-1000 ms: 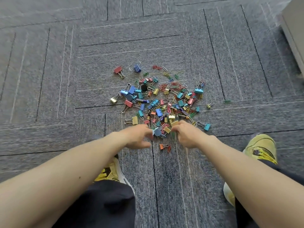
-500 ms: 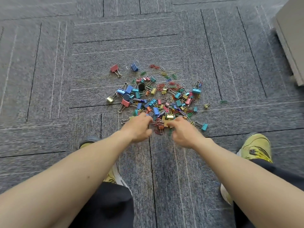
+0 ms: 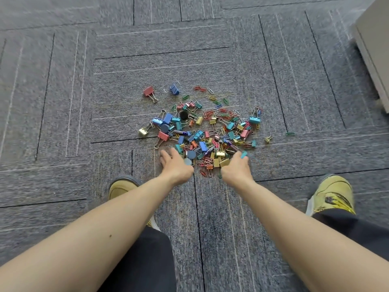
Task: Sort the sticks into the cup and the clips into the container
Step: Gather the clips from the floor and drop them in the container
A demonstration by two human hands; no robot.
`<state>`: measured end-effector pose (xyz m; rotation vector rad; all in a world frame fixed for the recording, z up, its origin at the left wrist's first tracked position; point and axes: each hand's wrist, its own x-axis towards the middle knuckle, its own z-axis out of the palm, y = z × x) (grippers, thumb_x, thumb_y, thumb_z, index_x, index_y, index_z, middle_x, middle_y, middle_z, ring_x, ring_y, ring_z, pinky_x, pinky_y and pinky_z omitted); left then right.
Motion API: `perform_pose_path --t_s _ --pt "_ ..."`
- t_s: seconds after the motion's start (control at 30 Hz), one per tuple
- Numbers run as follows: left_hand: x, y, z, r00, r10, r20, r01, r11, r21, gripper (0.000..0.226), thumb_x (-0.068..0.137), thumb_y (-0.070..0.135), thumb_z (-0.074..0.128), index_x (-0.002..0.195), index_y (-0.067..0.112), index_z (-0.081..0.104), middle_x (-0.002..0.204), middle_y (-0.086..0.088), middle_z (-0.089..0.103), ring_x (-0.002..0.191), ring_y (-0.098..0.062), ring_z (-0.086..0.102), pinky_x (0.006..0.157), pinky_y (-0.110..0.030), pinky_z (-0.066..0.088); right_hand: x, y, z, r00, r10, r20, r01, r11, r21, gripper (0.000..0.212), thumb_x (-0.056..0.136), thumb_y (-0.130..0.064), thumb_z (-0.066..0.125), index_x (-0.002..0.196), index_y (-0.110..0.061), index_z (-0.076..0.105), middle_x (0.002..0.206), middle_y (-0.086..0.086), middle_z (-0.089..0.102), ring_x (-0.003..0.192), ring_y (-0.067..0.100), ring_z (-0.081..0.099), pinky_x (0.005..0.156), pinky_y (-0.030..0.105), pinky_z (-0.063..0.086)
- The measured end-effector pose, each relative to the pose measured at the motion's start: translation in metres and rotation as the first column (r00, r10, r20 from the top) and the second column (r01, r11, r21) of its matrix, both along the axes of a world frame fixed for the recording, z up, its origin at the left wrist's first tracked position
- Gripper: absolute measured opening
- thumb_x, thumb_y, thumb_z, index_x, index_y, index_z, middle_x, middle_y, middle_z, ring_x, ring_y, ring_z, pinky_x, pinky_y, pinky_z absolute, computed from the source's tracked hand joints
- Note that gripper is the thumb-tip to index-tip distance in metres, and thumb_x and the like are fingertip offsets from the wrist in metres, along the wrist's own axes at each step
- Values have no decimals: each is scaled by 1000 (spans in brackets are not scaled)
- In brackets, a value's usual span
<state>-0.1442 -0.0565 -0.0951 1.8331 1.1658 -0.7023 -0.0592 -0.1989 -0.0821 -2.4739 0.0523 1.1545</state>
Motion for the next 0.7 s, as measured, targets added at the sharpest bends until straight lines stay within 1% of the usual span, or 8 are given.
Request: perform_pose_path --t_s 0.07,0.17,0.27,0.33,0.4,0.47,0.57,0.7 --pt "0 -1 1 997 -14 82 21 995 -95 101 85 -1 56 153 15 -17 157 -8 -31 148 -30 -16 120 -48 -2 -2 14 2 996 82 -23 -81 994 75 77 91 3 47 156 -8 7 161 15 9 137 35 37 110 44 36" --pt "4 8 0 976 -23 216 57 987 -153 91 86 12 61 156 16 3 163 -7 -10 149 -27 12 118 -36 15 7 22 6 974 223 -27 -214 959 186 68 90 2 44 153 -9 21 151 13 37 127 32 48 100 43 44" --pt "16 31 3 943 -19 333 5 999 42 60 81 2 58 137 16 43 146 -8 42 128 -25 47 92 -32 47 26 22 6 975 212 71 -222 951 213 71 87 7 41 153 -15 29 148 11 44 117 27 58 89 40 53" --pt "24 51 6 931 -23 365 -49 981 188 52 81 -2 56 131 14 50 131 -8 48 111 -20 53 86 -29 49 41 21 5 960 205 192 -238 957 168 69 86 5 44 151 -17 36 149 9 42 125 25 52 103 41 48" --pt "30 74 7 927 -38 372 -77 954 289 45 82 5 60 126 14 53 122 -6 45 105 -20 54 92 -38 53 56 19 2 936 235 264 -266 960 89 67 87 0 47 150 -19 37 149 10 37 129 26 46 107 45 43" --pt "35 96 7 942 -37 334 -85 935 344 51 83 15 62 132 17 48 132 -8 39 111 -21 50 99 -40 48 72 18 -2 925 242 292 -258 966 20 66 87 -5 49 150 -21 33 151 13 28 130 31 41 105 51 42" --pt "35 125 1 971 60 231 -135 936 325 77 85 26 62 151 27 22 161 -6 6 143 -33 24 112 -53 31 94 18 -6 938 205 280 -201 979 -42 72 89 -9 51 153 -22 20 159 18 9 142 39 26 113 51 32" --pt "33 138 -13 978 130 160 -167 957 239 93 89 35 62 154 34 -5 161 -2 -21 149 -34 -2 116 -61 14 112 20 -11 972 154 178 -143 987 -76 80 93 -11 49 158 -22 3 163 16 -8 150 38 6 121 50 18"
